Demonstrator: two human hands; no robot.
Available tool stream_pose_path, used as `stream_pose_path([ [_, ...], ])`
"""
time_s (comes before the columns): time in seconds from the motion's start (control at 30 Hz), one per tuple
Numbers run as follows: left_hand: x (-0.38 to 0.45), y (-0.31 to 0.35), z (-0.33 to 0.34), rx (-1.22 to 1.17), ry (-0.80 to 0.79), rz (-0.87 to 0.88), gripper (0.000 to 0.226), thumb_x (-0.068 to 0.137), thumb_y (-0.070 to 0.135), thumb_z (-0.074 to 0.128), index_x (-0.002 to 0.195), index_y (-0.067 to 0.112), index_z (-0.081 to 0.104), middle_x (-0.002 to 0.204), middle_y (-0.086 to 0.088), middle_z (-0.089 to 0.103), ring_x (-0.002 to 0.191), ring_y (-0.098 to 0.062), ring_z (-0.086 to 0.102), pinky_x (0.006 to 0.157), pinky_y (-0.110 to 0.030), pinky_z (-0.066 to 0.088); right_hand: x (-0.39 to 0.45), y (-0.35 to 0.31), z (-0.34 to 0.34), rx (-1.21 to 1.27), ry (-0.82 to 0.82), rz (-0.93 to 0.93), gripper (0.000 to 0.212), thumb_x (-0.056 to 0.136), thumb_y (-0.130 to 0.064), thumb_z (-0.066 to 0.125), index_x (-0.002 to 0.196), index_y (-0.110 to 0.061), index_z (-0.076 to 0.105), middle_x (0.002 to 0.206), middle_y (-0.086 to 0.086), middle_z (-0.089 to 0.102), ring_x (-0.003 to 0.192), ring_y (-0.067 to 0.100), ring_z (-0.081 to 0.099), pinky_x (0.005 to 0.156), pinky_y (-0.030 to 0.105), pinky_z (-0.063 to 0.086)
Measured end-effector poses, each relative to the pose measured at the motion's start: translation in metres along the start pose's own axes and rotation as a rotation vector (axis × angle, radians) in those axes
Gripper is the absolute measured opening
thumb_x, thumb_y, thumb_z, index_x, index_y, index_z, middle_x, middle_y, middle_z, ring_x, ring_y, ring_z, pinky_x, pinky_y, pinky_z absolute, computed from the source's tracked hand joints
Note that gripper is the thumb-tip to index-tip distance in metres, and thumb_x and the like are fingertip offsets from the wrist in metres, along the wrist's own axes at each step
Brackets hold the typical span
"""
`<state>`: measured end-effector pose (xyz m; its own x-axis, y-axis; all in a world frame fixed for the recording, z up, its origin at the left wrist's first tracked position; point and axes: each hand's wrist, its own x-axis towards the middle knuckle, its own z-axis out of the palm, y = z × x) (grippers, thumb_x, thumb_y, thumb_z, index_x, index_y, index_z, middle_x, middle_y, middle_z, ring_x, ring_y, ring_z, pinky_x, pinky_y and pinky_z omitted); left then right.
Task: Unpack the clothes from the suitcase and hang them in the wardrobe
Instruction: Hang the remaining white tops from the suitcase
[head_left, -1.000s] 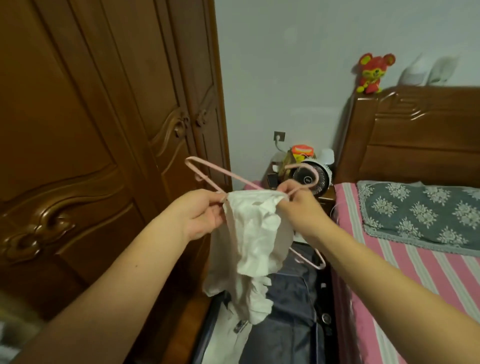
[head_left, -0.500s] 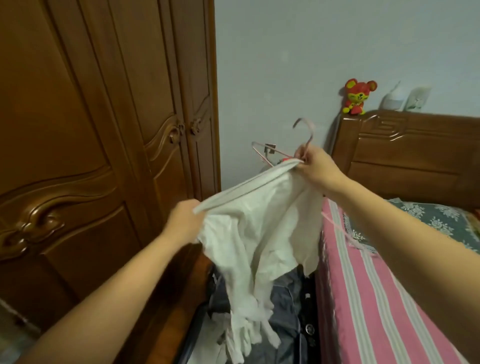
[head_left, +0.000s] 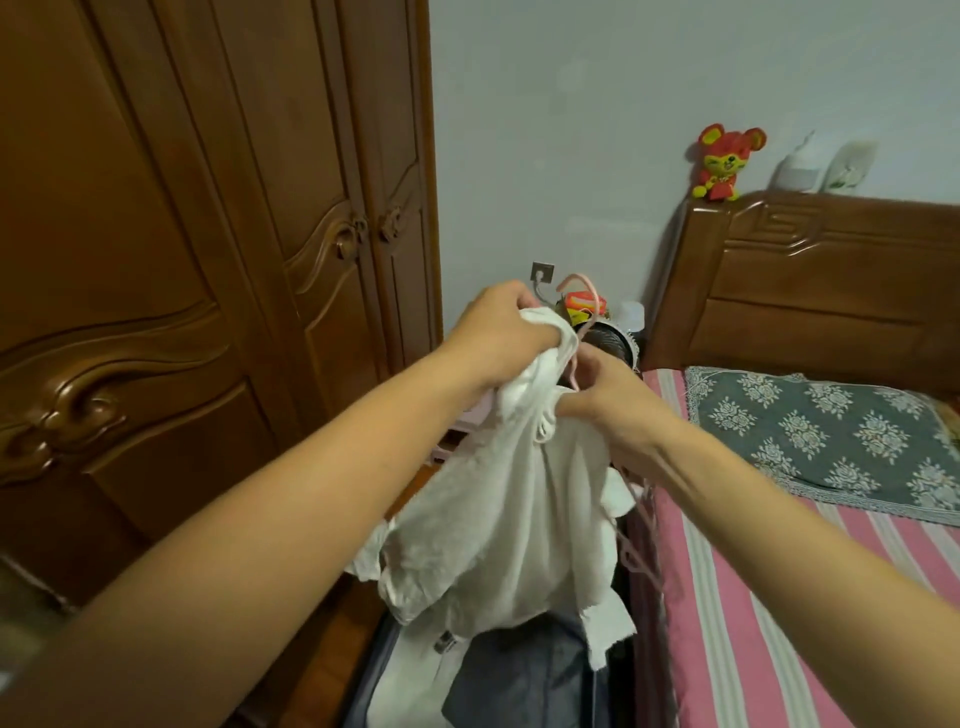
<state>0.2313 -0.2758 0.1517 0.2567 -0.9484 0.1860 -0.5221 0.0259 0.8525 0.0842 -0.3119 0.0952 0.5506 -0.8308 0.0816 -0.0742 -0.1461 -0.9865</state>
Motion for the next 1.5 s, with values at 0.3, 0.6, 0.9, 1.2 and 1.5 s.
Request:
stream_pose_path([
  [0.3, -0.083, -0.156, 0.011, -0.245, -0.318, -0.150, 0.089, 0.081, 0.020, 0.085, 0.140, 0.054, 0.027, 0.116, 0.008, 0.065, 0.106, 0.000, 0.065, 0.091, -0.024, 0.053, 0.000, -0.045, -0.016, 0.318, 0.135, 0.132, 0.033, 0.089, 0.010, 0.043, 0.108, -0.003, 0.067, 0.093, 0.019, 0.072, 0.080, 0.031, 0.072, 0.069, 0.039, 0.060],
  [0.6, -0.109, -0.259, 0.050, -0.010, -0.351, -0.583, 0.039, 0.094, 0.026, 0.070, 0.131, 0.025, 0.057, 0.123, -0.004, 0.065, 0.110, -0.020, 0.064, 0.094, -0.030, 0.052, 0.002, -0.044, -0.099, 0.358, 0.430, 0.204, 0.024, 0.091, 0.006, 0.038, 0.089, -0.004, 0.059, 0.073, 0.012, 0.067, 0.066, 0.024, 0.068, 0.060, 0.033, 0.060],
  [0.9, -0.087, -0.131, 0.180, -0.266, -0.416, -0.283, 0.100, 0.085, 0.033, 0.080, 0.158, 0.035, 0.012, 0.153, 0.008, 0.030, 0.140, -0.013, 0.034, 0.111, -0.027, 0.036, -0.011, -0.058, -0.078, 0.401, 0.417, 0.310, 0.033, 0.097, -0.001, 0.042, 0.123, 0.008, 0.058, 0.099, 0.023, 0.068, 0.070, 0.030, 0.072, 0.058, 0.036, 0.060],
  [1.2, -0.021, -0.116, 0.167, -0.007, 0.016, -0.099, 0.018, 0.101, 0.021, 0.047, 0.091, 0.030, 0.060, 0.089, -0.001, 0.066, 0.085, -0.024, 0.063, 0.079, -0.045, 0.054, -0.059, -0.086, -0.196, 0.230, 0.741, 0.260, 0.026, 0.094, 0.000, 0.044, 0.113, 0.007, 0.060, 0.095, 0.015, 0.059, 0.082, 0.022, 0.058, 0.080, 0.033, 0.042],
  [1.5, 0.022, -0.006, 0.082, -0.214, -0.097, 0.075, 0.013, 0.100, 0.004, 0.058, 0.097, 0.011, 0.068, 0.087, -0.002, 0.064, 0.080, -0.020, 0.062, 0.084, -0.050, 0.060, -0.130, 0.031, -0.237, -0.301, 0.725, 0.556, 0.019, 0.093, -0.017, 0.064, 0.102, -0.003, 0.054, 0.065, 0.006, 0.039, 0.048, 0.015, 0.034, 0.044, 0.024, 0.030],
])
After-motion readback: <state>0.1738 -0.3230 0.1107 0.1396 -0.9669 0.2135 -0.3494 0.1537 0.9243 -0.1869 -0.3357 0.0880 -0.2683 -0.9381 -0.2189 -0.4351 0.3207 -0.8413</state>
